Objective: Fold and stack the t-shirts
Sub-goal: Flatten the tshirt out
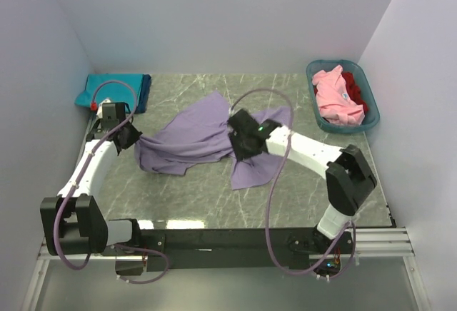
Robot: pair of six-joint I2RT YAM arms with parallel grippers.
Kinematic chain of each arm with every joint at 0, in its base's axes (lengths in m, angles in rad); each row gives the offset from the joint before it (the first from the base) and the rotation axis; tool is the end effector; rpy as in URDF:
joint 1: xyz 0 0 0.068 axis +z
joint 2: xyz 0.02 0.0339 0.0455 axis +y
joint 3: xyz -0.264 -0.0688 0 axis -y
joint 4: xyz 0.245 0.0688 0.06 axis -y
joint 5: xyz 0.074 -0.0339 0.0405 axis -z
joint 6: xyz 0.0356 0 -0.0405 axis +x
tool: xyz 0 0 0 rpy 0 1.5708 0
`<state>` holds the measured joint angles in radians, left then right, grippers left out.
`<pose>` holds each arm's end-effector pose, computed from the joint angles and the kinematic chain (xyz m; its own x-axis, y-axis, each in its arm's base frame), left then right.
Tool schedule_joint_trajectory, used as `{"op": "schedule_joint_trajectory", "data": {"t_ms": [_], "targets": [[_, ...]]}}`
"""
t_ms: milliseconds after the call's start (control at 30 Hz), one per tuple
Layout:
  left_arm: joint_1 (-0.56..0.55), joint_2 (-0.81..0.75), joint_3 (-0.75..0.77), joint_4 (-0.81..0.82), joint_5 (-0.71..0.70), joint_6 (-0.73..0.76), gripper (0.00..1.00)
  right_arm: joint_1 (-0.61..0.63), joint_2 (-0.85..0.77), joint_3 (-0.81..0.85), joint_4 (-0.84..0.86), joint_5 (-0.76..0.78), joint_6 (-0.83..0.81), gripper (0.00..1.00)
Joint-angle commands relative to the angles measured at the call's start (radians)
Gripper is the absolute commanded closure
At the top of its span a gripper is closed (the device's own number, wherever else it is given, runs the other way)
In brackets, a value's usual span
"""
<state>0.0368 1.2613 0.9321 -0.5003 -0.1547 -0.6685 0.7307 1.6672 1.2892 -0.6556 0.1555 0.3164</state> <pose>0.2642 0.0152 0.2620 -0.4915 -0.6309 -0.6003 -0.5670 0.7550 -0.3293 0.2652 0.2302 0.2478 -0.7948 -0.2996 -0.5277 -0.3714 0.9279 0.0328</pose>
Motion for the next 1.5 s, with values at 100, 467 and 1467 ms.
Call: {"op": "schedule_joint_trajectory", "data": {"t_ms": [100,467,1467], "targets": [[0.020,-0.019,-0.001,0.066,-0.002,0.024,0.99,0.153,0.078,-0.059,-0.025,-0.045,-0.028,0.51],[0.029,-0.036,-0.016,0.063,-0.002,0.037,0.99,0.253,0.292,0.065,-0.116,-0.025,-0.062,0.53],[0.035,0.564,0.678,-0.093,0.007,0.024,0.98,-0.295,-0.357,-0.205,-0.363,0.280,0.098,1.00]]}}
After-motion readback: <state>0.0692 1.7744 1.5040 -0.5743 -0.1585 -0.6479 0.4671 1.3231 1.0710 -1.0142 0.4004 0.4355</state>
